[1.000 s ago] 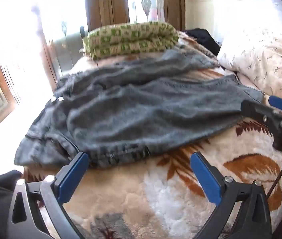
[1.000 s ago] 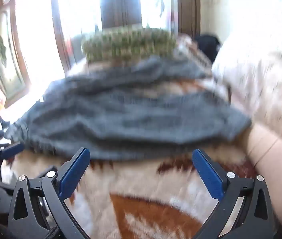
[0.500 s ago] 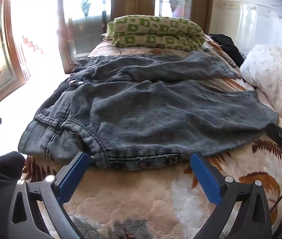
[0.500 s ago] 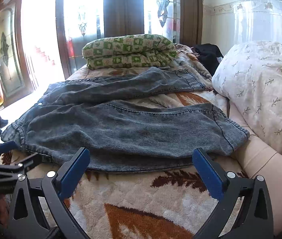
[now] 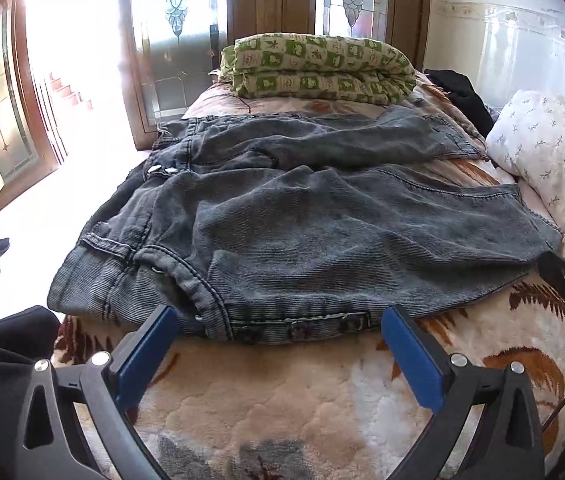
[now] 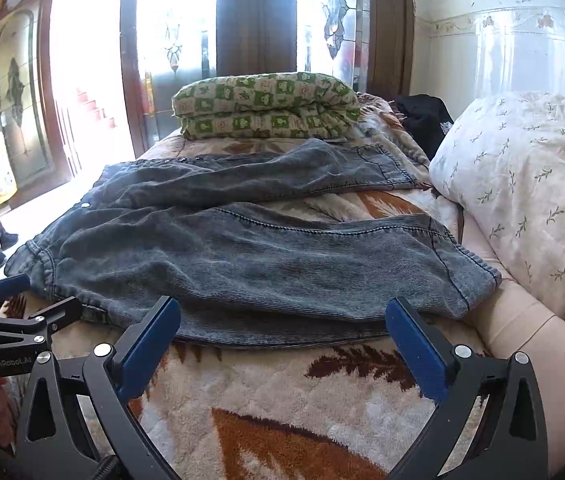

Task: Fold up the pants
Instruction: 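Move both grippers toward the waistband of the grey jeans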

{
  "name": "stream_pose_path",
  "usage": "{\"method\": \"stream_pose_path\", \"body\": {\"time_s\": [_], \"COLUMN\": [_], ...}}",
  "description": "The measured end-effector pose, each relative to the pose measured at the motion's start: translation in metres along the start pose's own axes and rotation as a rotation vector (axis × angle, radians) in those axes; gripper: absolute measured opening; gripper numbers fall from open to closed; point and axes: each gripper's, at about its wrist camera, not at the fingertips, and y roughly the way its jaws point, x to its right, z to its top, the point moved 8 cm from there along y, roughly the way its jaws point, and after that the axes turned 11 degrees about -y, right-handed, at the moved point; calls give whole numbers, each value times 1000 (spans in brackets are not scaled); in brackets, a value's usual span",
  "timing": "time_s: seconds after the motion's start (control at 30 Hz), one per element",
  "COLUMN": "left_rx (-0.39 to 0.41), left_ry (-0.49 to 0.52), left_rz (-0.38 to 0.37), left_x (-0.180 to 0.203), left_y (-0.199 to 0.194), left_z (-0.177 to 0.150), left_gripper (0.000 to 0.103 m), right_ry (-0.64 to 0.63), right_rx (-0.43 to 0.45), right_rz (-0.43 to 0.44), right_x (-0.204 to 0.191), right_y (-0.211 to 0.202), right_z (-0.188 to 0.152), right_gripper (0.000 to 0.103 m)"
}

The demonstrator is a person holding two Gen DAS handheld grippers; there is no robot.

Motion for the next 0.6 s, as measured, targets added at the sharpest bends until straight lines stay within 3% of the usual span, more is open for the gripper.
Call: {"method": "stream_pose_path", "body": {"time_s": [0.6], "left_rx": [-4], "left_ry": [4], "left_rz": [26], "left_x": [-12], "left_y": [-7], "left_z": [22], "left_gripper": [103], "right_ry": [-35], "right_rx": [11], "right_rz": [72], "right_x": [-15], "right_y": [-8], "right_z": [11], "right_gripper": [103]}}
